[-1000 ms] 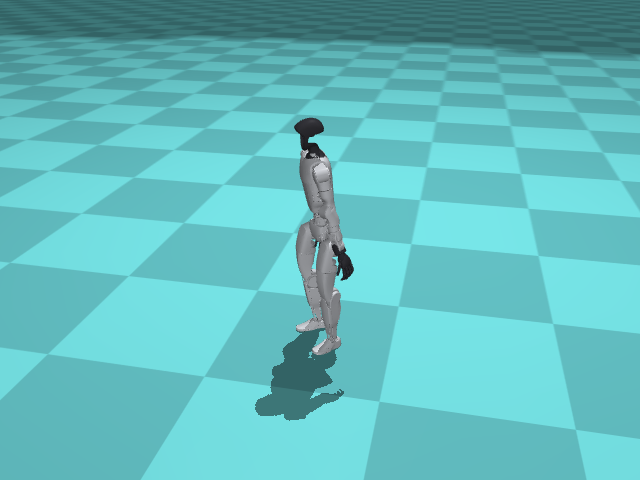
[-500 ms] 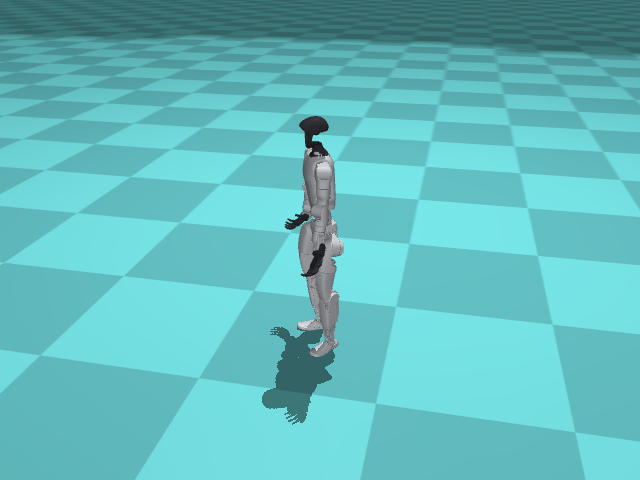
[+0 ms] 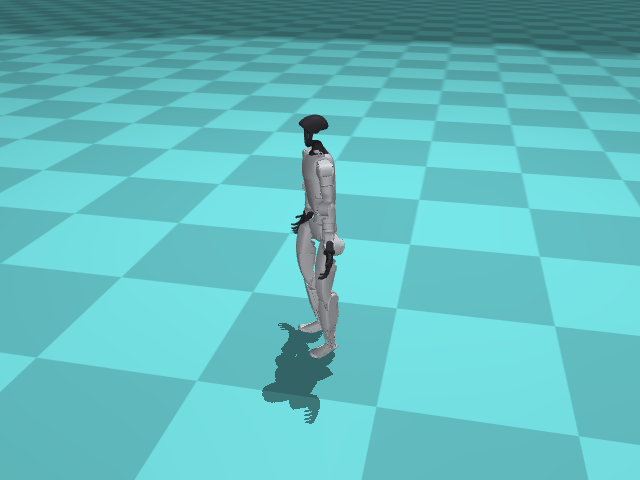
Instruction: Kungfu
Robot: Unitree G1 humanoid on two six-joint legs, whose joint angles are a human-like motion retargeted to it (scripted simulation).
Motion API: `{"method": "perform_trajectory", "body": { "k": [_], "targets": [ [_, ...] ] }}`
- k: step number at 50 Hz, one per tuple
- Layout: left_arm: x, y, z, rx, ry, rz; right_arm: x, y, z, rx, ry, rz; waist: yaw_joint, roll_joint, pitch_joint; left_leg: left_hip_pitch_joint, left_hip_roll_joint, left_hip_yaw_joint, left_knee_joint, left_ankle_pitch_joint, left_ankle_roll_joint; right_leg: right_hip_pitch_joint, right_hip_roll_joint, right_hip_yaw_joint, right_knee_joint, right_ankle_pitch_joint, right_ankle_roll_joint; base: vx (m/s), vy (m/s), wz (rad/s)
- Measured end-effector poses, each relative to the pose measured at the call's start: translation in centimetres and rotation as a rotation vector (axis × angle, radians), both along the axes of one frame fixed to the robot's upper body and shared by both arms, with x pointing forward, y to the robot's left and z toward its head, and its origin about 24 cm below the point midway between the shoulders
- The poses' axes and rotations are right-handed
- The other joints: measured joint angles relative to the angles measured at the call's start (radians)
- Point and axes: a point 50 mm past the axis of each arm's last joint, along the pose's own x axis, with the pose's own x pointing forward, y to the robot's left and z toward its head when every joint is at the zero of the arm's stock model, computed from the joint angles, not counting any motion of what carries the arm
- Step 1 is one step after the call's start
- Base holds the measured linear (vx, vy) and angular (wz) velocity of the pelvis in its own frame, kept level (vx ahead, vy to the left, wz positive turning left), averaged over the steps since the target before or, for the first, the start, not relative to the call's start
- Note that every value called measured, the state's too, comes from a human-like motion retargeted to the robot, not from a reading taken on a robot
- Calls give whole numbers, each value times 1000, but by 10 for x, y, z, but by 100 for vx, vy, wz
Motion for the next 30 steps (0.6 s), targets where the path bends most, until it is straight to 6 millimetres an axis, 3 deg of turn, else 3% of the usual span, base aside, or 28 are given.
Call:
{"method": "perform_trajectory", "body": {
  "k": [3, 5, 8, 10, 11, 12, 13, 16, 17, 20, 22, 27, 30],
  "targets": [
    [-17, 13, 0, 143, 592, -506, -4, -5, 0, -114, 371, 506, -56, 1, 1, -41, -33, -120, 32, -43, 9, -38, 57, 186, 15, 16, -17, -5, -13, 63],
    [-28, 26, 2, 263, 1018, -990, 0, -11, 2, -286, 614, 1021, -67, -6, 17, -48, -44, -151, 50, -54, -2, -38, 76, 254, 11, 51, -25, -8, -10, 18],
    [-17, 50, 15, 413, 1588, -1770, 1, -23, 5, -500, 965, 1911, -38, -23, 34, -48, -45, -120, 74, -38, -17, -12, 29, 132, -15, 73, 17, -6, -9, -16],
    [3, 62, 28, 579, 1939, -2132, 9, -38, 11, -695, 1200, 2347, -18, -26, 33, -46, -45, -121, 84, -25, -30, 0, 23, 104, -31, 73, 29, -3, -8, -16],
    [13, 59, 28, 684, 2017, -2245, 18, -38, 12, -820, 1235, 2493, -16, -27, 30, -47, -54, -143, 87, -12, -39, 4, 25, 106, -37, 72, 29, -1, -7, -6],
    [20, 55, 28, -742, -1975, 2226, 25, -37, 13, -946, 1256, 2613, -13, -28, 29, -47, -63, -166, 90, 3, -46, 7, 25, 107, -42, 74, 29, 0, 0, 0],
    [23, 51, 26, -782, -1910, 2198, 33, -34, 13, 1061, -1256, -2671, -8, -28, 30, -48, -76, -192, 94, 25, -48, 11, 22, 107, -45, 82, 30, 4, -2, -28],
    [13, 37, 15, -792, -1905, 2336, 42, -25, 12, 1155, -1188, -2617, 16, -30, 39, -37, -96, -212, 90, 90, -27, 19, 5, 93, -52, 137, 28, 7, 3, -56],
    [6, 32, 10, 731, 1881, -2349, 43, -23, 11, -1156, 1208, 2658, 25, -30, 41, -31, -95, -204, 86, 105, -13, 22, 1, 91, -54, 153, 21, 11, 4, -65],
    [-14, 18, -2, 472, 1742, -2285, 34, -16, 6, -920, 1156, 2508, 34, -30, 37, -12, -89, -164, 71, 158, 41, 30, 0, 112, -60, 220, -16, 12, 5, -33],
    [-21, 14, -5, 395, 1702, -2261, 25, -12, 3, -757, 1113, 2389, 24, -29, 35, 1, -77, -112, 71, 156, 64, 40, -4, 111, -64, 254, -36, 12, 6, 11],
    [-16, 8, -8, 425, 1713, -2339, 3, -2, -3, -534, 1008, 2174, -9, -19, 45, 36, -81, -110, 50, 149, 96, 77, -6, 63, -56, 267, -23, 15, 10, 44],
    [-11, 3, -10, 453, 1718, -2361, -12, 1, -5, -461, 1020, 2134, -25, -15, 34, 50, -96, -143, 32, 126, 122, 56, -19, 22, 1, 270, 43, 19, 13, 39]
  ]
}}
